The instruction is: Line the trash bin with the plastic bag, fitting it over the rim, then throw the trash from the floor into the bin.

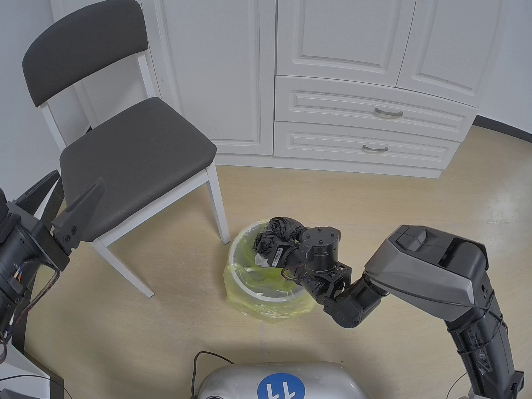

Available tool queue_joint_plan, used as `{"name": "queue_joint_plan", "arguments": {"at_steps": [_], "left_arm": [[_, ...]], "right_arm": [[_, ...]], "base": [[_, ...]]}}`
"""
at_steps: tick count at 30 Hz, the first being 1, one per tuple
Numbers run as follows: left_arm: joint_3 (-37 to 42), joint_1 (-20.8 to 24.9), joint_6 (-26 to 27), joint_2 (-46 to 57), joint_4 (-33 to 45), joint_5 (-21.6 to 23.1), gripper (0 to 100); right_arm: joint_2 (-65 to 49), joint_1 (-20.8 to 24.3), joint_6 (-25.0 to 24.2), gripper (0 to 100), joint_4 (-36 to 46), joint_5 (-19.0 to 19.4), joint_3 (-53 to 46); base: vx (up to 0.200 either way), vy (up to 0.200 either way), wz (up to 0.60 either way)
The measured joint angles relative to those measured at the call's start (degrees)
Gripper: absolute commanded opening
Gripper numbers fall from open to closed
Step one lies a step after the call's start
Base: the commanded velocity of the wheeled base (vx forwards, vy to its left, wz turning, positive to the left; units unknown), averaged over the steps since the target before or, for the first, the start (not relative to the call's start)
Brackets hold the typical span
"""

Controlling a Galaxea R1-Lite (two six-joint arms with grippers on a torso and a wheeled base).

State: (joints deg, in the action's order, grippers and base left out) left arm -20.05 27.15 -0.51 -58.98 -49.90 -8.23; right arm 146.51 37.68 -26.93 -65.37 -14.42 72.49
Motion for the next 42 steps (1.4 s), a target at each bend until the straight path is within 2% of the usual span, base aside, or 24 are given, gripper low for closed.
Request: {"name": "queue_joint_plan", "arguments": {"at_steps": [11, 24, 42], "left_arm": [[0.0, 0.0, 0.0, -0.2, 0.0, 0.0, 100], [0.1, 0.0, 0.0, -0.4, 0.1, 1.3, 100], [0.5, 0.0, 0.0, -1.2, 0.1, 1.9, 100]], "right_arm": [[3.3, -1.6, -6.7, 0, 8.6, 0.3, 6.1], [6.0, -2.5, -14.1, 0, 24.7, 0.7, 17.2], [9.1, -2.3, -13.8, 0, 38.7, 0.1, 21.6]], "base": [[0.0, 0.0, 0.0], [0.0, 0.0, 0.0], [0.0, 0.0, 0.0]]}}
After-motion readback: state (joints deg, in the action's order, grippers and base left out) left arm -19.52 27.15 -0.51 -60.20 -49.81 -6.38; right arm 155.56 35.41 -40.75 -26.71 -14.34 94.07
